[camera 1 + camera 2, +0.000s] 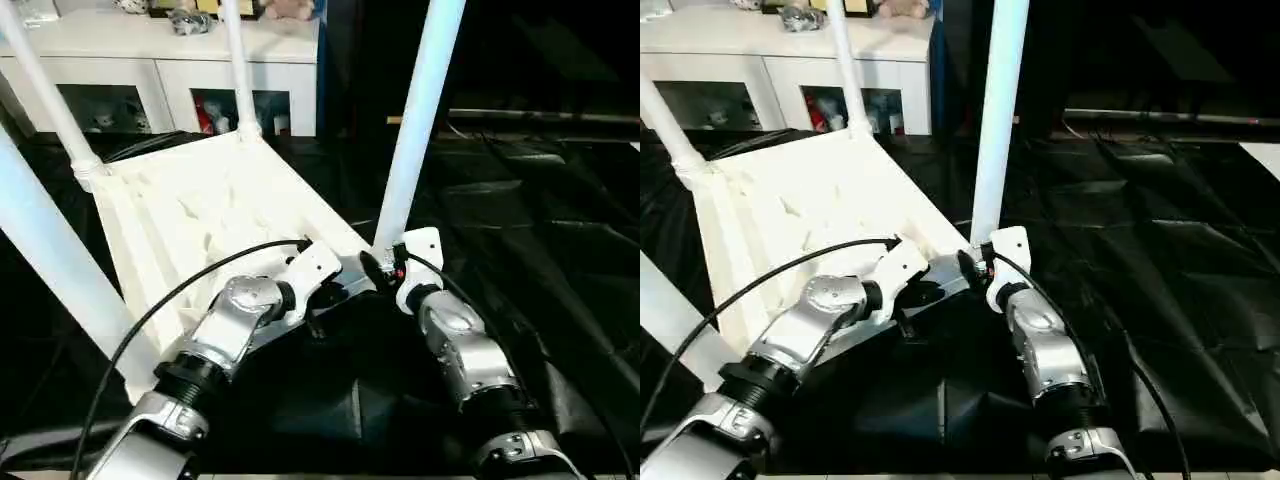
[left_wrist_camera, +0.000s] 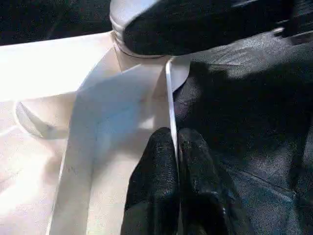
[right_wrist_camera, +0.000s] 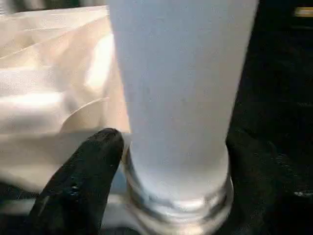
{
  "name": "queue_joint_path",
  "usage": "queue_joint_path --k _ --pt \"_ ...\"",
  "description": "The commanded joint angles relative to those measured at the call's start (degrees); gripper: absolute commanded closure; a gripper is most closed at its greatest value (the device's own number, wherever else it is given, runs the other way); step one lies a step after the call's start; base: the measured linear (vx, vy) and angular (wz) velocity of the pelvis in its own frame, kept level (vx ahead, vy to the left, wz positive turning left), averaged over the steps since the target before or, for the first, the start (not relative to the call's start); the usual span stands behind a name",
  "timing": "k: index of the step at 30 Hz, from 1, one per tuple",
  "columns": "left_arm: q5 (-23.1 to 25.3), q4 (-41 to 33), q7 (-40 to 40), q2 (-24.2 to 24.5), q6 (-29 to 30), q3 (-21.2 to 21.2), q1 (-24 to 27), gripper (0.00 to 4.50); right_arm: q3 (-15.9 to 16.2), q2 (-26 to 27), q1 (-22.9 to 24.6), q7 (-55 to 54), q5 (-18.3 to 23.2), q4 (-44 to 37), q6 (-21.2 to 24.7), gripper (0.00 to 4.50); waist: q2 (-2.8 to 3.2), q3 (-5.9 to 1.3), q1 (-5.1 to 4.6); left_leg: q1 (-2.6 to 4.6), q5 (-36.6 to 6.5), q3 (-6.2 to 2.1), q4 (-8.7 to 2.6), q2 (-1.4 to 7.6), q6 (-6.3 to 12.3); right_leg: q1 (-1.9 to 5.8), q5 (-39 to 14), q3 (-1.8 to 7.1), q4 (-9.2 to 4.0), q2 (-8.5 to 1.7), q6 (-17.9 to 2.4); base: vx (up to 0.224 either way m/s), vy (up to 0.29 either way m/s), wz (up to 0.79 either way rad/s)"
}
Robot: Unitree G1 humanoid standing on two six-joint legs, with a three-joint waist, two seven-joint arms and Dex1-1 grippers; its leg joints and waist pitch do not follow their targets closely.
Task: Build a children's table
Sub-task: Rotate leg to tighten
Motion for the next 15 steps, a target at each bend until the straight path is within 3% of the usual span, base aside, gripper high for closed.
queue_joint_path --k 1,6,8,9,11,13,15 --pt "-1.5 1.1 -1.4 0.6 -2.8 0.3 1.7 4.50 5.9 -0.1 0.3 8.7 1.5 -3.3 0.2 0.57 -1.25 -2.27 0.33 -0.62 -12.1 -0.95 -4.22 2.63 3.37 1.55 -17.5 2.28 -5.37 -3.58 -9.2 0.000 0.000 0.00" --pt "-5.5 -3.9 -13.3 6.7 -5.0 0.2 5.1 4.50 6.6 -8.7 1.4 21.5 3.0 -7.4 1.1 0.57 -1.52 -2.59 0.61 -0.98 -6.3 -0.65 -3.54 2.79 6.20 1.88 -10.3 2.15 -4.40 -3.57 -11.0 0.000 0.000 0.00" --pt "-6.2 -4.9 -15.6 7.9 -4.7 0.1 5.7 4.50 6.7 -10.0 1.6 23.7 3.2 -7.9 1.3 0.57 -1.16 -2.59 0.70 -0.50 -5.9 -0.46 -3.46 2.93 6.18 1.46 -8.6 2.12 -4.28 -3.29 -12.3 0.000 0.000 0.00" --pt "-6.8 -5.7 -17.2 8.6 -4.4 0.0 6.0 4.50 6.8 -10.7 1.7 24.9 3.4 -8.2 1.5 0.57 -1.40 -2.62 0.72 -0.46 -5.6 -0.41 -3.46 2.95 6.09 1.60 -7.9 2.07 -4.20 -3.16 -12.7 0.000 0.000 0.00" --pt "-8.1 -8.0 -21.3 10.7 -3.0 -0.6 7.2 4.50 7.6 -12.8 2.1 28.7 3.9 -9.3 2.7 0.57 -1.19 -2.69 0.92 -0.42 -5.4 -0.46 -3.55 3.12 6.04 1.69 -5.7 1.98 -3.79 -3.11 -13.9 0.000 0.000 0.00" --pt "-8.9 -9.2 -23.2 11.8 -1.9 -0.8 7.7 4.50 8.4 -13.8 2.4 30.5 3.7 -9.5 2.7 0.57 -0.85 -2.83 1.13 -0.12 -4.2 -0.42 -3.38 3.26 6.33 1.56 -2.3 1.98 -3.30 -2.99 -14.9 0.000 0.000 0.00" --pt "-8.9 -9.4 -23.6 12.2 -1.8 -0.7 7.9 4.50 9.4 -14.6 2.5 31.7 3.5 -9.6 2.6 0.57 -1.00 -3.01 1.16 -0.20 -1.7 -0.31 -3.00 3.18 7.33 1.61 3.9 1.93 -2.64 -2.77 -16.5 0.000 0.000 0.00"
